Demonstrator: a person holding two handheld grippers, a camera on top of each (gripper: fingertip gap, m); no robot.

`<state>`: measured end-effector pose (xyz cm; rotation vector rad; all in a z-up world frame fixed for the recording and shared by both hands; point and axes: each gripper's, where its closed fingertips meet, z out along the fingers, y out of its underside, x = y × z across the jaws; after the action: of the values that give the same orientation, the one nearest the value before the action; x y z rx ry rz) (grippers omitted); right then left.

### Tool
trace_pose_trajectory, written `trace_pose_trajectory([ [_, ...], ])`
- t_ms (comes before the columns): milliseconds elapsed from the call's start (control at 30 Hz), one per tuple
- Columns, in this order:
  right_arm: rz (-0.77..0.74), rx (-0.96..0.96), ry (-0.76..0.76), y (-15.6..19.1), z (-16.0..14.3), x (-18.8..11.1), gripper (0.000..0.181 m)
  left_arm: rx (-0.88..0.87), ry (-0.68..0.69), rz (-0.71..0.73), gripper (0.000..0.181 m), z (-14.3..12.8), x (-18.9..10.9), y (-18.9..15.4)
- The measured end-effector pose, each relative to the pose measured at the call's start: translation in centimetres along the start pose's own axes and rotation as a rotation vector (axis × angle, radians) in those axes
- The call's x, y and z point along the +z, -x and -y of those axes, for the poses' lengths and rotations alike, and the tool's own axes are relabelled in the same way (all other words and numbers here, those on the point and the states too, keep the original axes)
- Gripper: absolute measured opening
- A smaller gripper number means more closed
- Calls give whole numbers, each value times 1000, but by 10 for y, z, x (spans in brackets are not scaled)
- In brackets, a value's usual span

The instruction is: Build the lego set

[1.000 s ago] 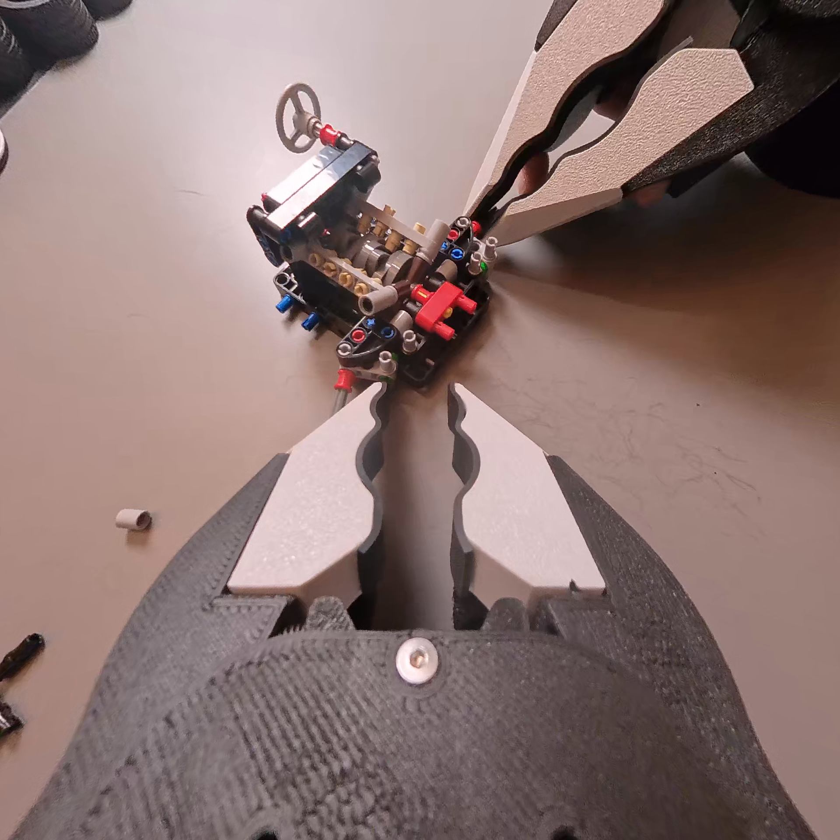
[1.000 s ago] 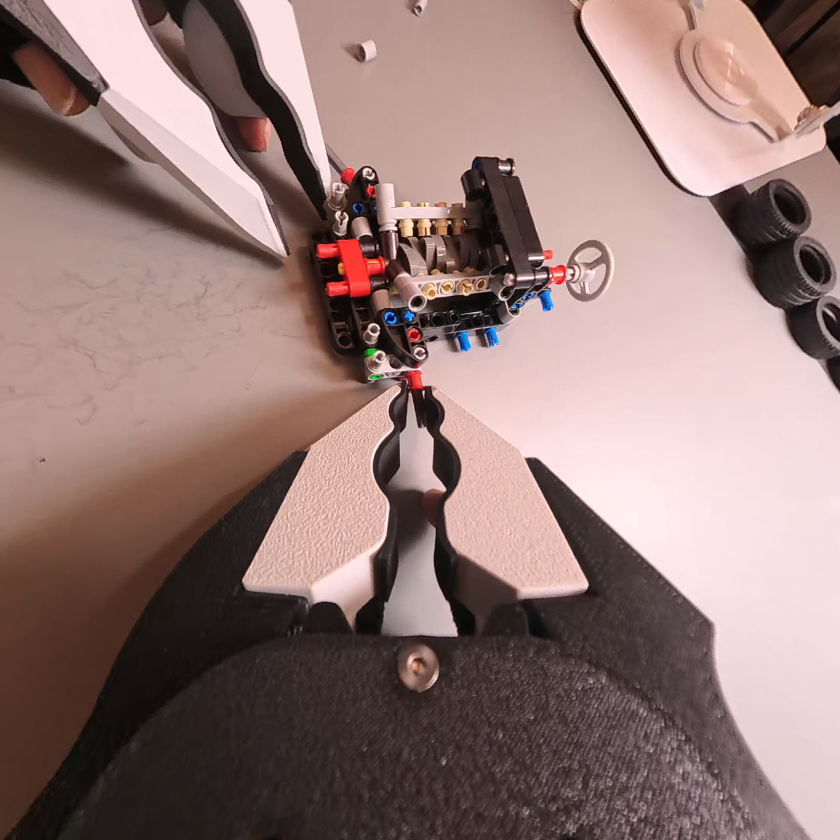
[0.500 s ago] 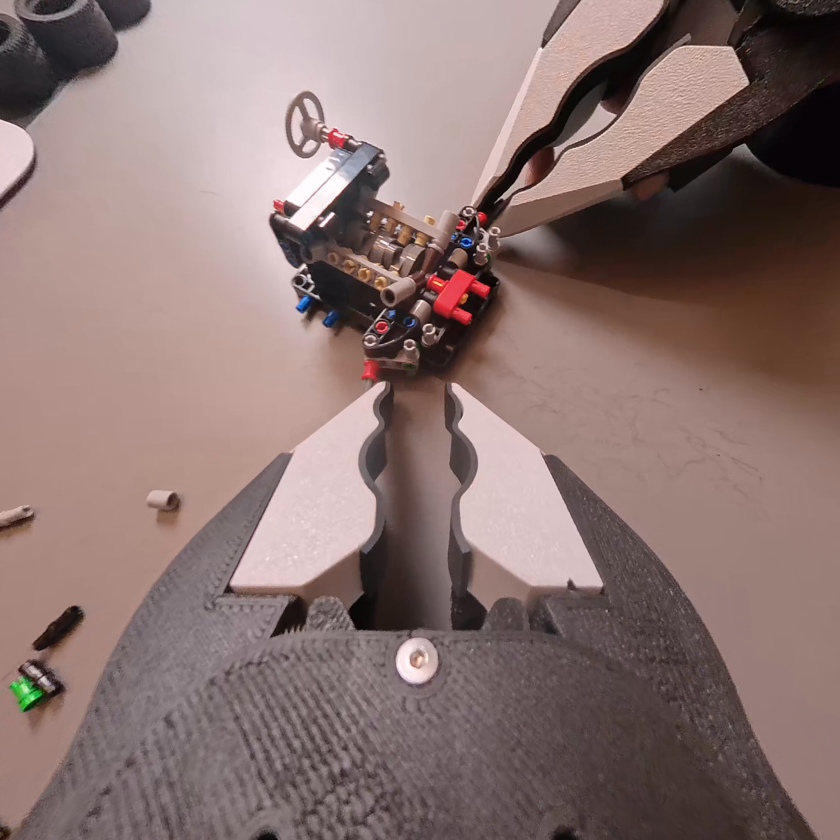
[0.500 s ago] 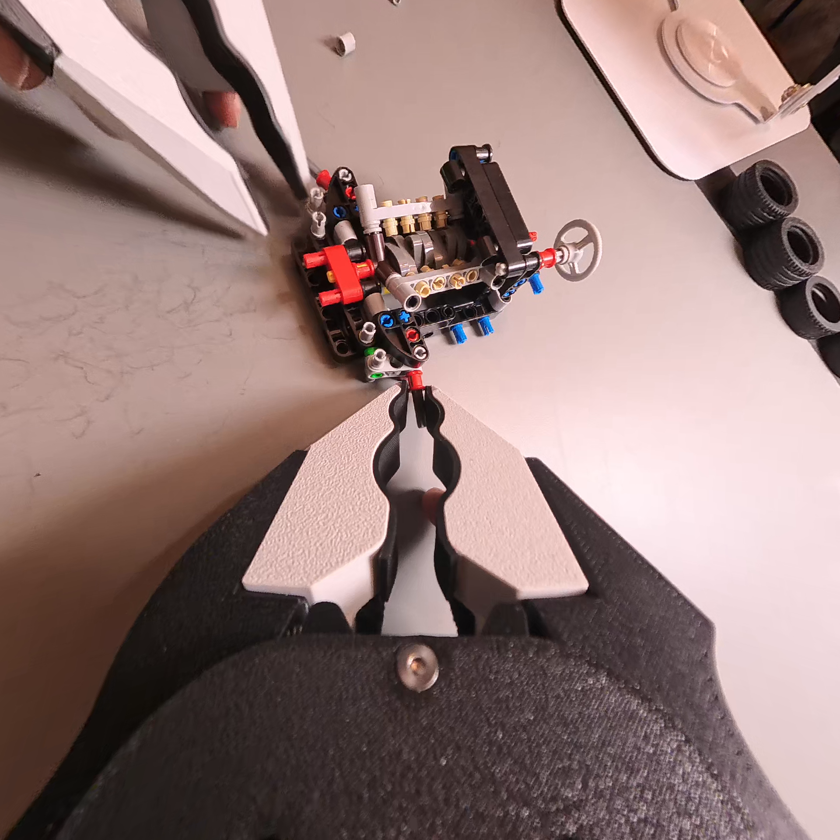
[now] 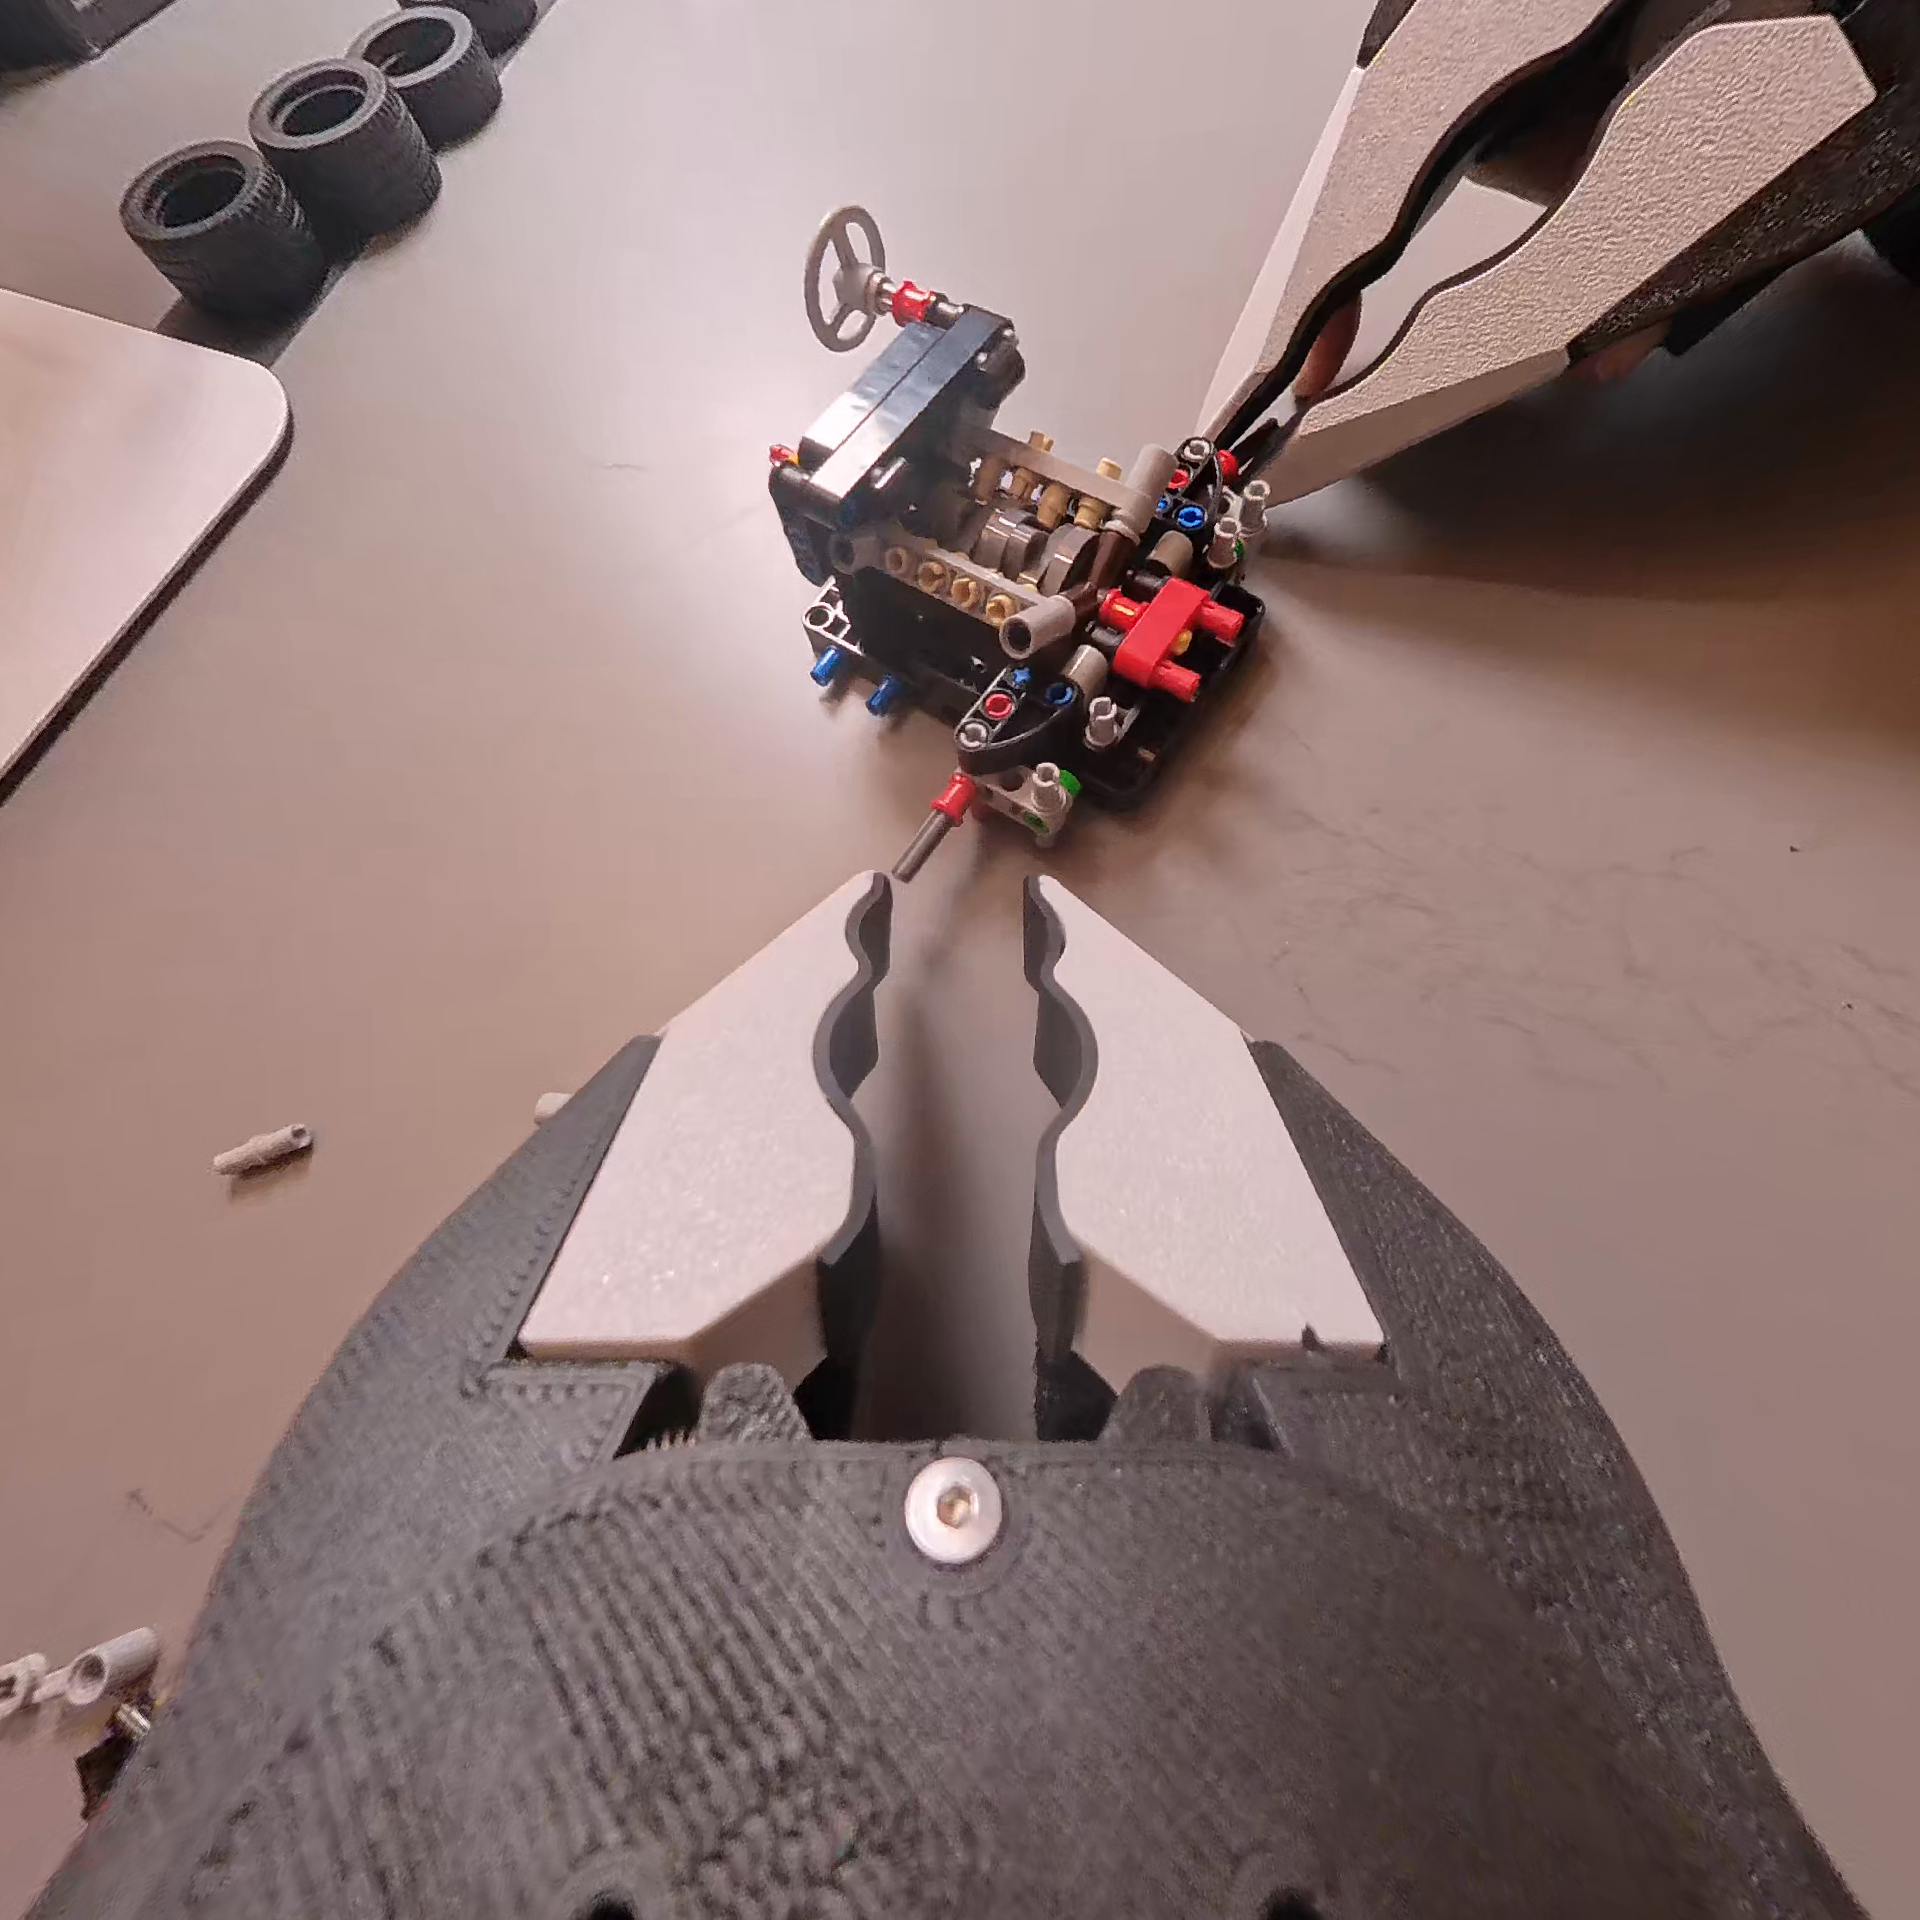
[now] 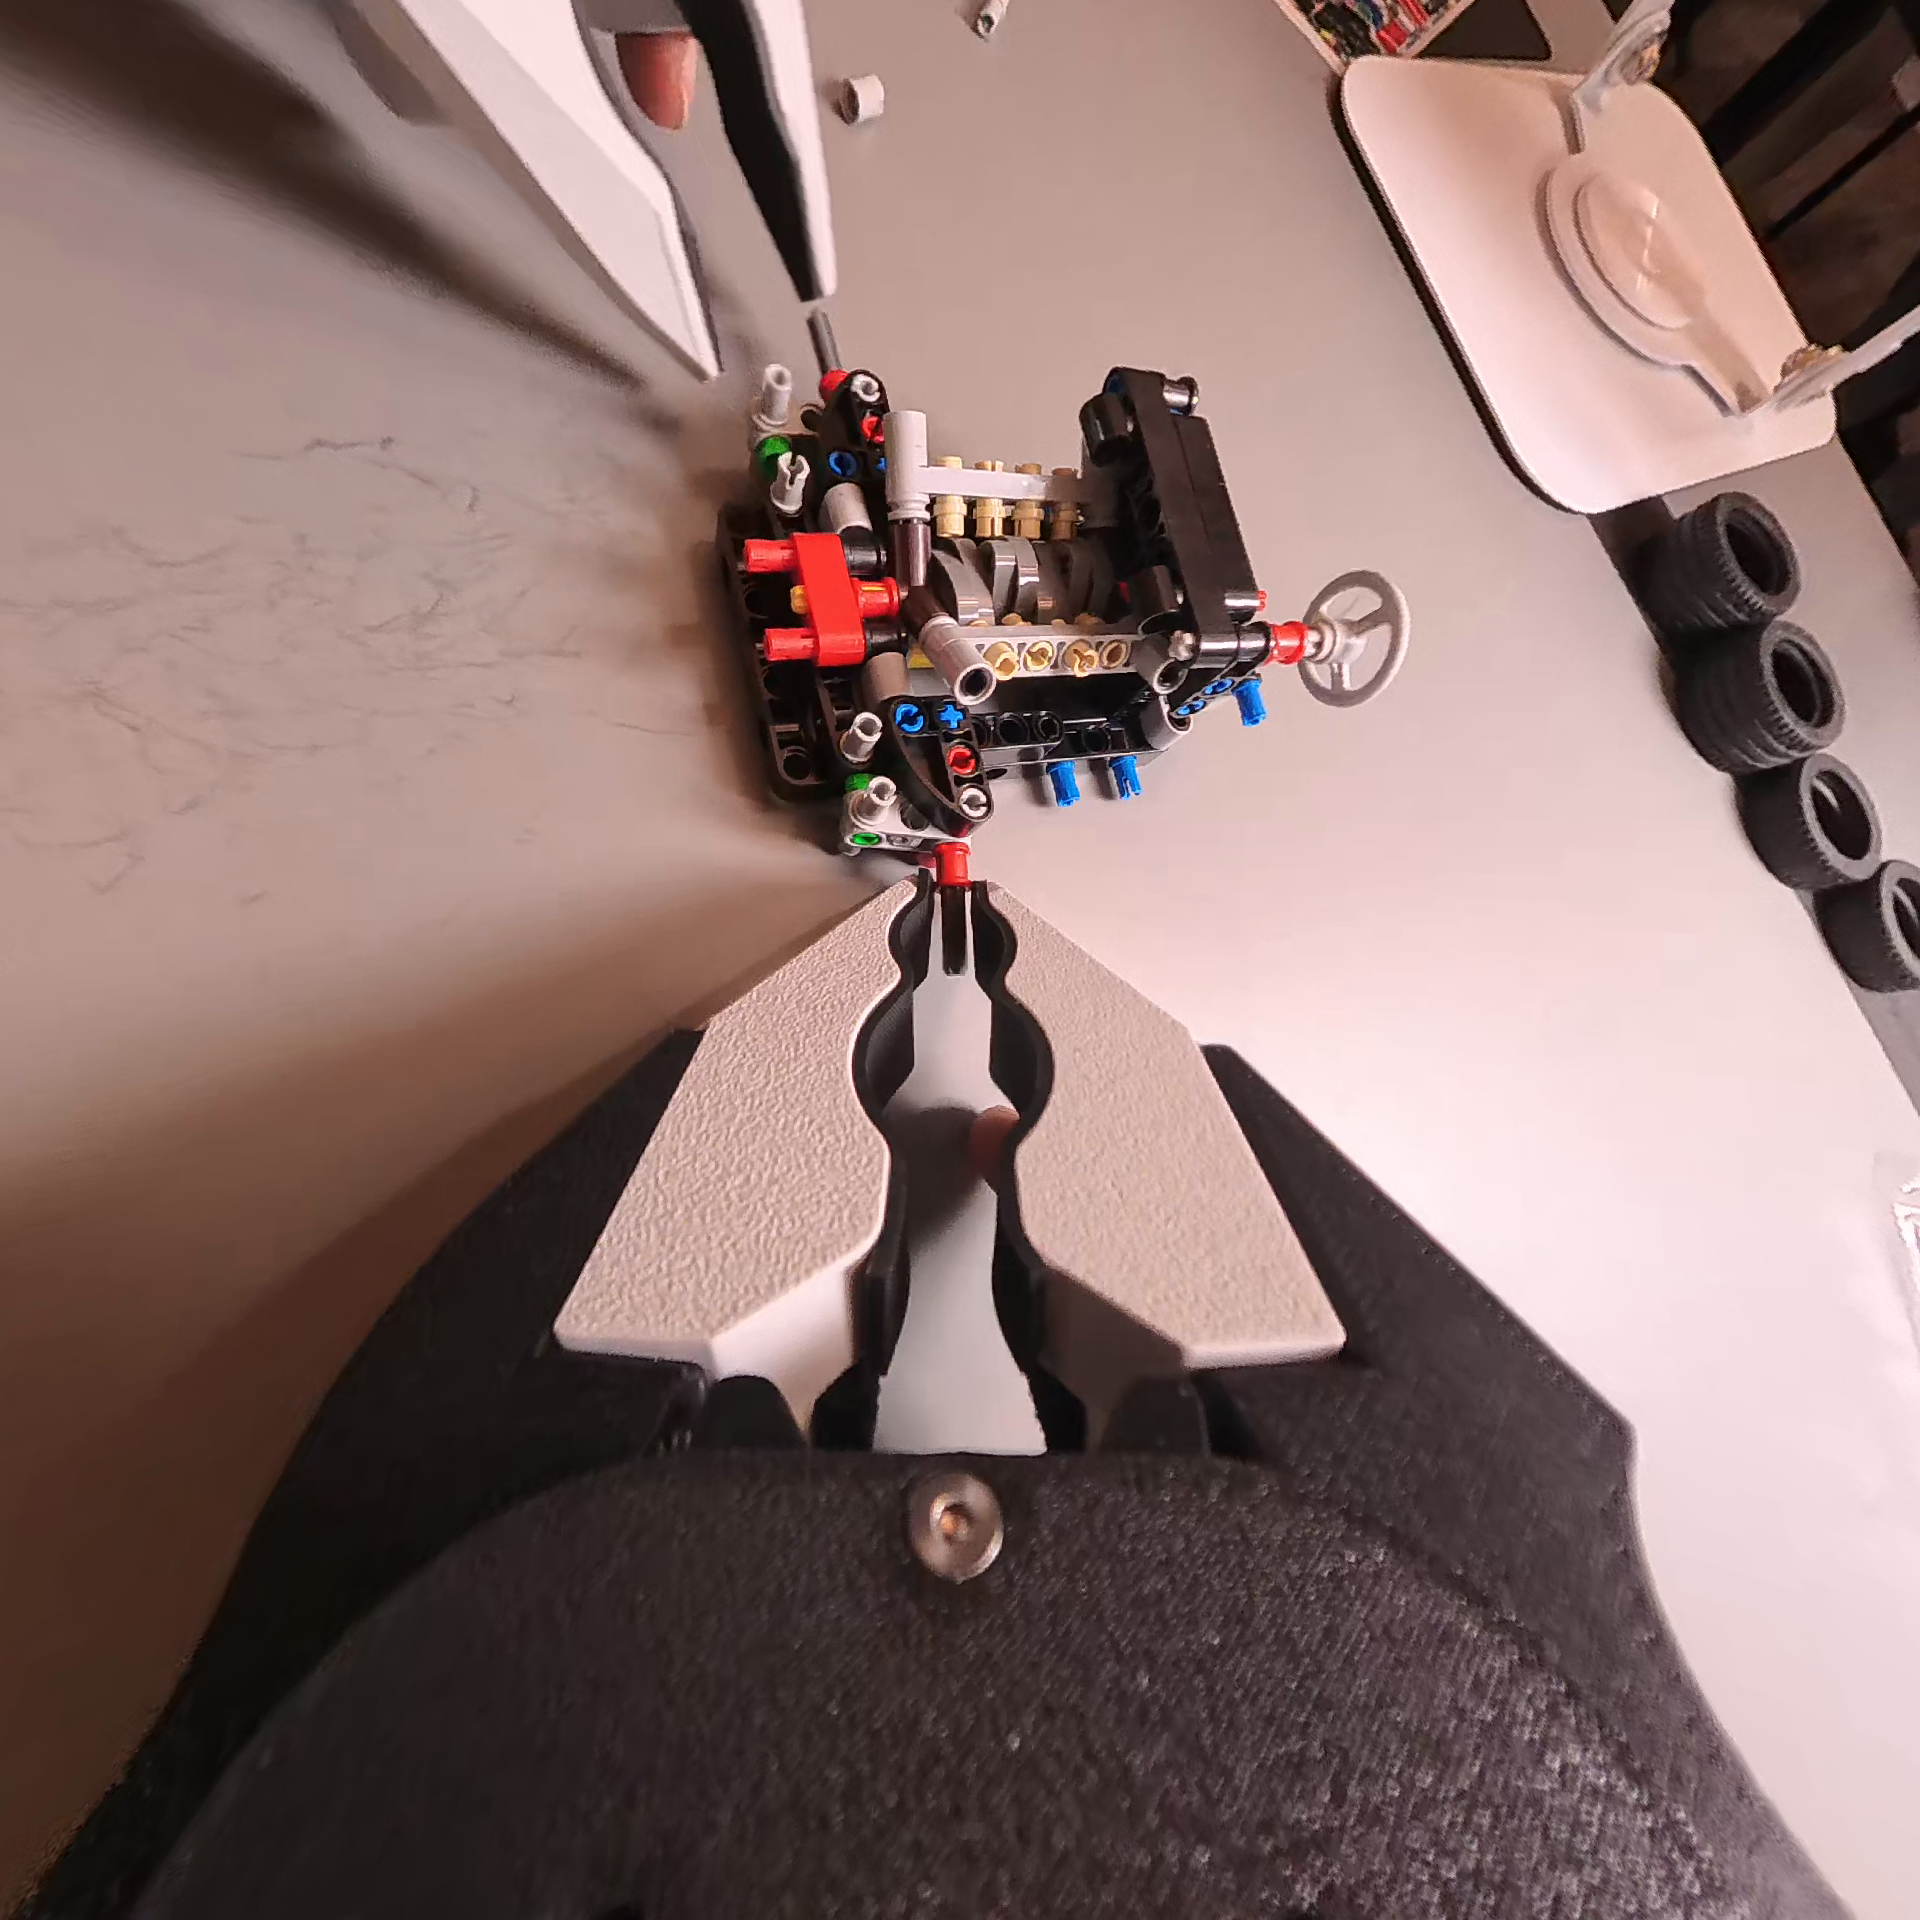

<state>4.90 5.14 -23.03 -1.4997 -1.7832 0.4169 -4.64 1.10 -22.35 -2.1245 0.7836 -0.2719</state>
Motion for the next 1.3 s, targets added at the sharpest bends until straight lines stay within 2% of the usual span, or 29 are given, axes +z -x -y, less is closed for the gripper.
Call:
trace_pose_trajectory([
  [233,55,-91,-38,0,0,1,6,24,-5,-17,23,-1,6,1],
  [433,143,-176,-88,0,1,1,6,64,-10,-33,13,0,11,3],
  [700,278,-270,-150,3,2,0,6,135,-21,-111,2,1,12,-6],
  [867,367,-308,-154,6,1,-2,6,215,-33,-174,3,0,9,-12],
  [1100,392,-318,-138,7,-2,-4,6,266,-39,-316,2,-1,6,-22],
  [1300,388,-315,-136,7,-2,-5,6,303,-29,-349,2,-2,5,-25],
])
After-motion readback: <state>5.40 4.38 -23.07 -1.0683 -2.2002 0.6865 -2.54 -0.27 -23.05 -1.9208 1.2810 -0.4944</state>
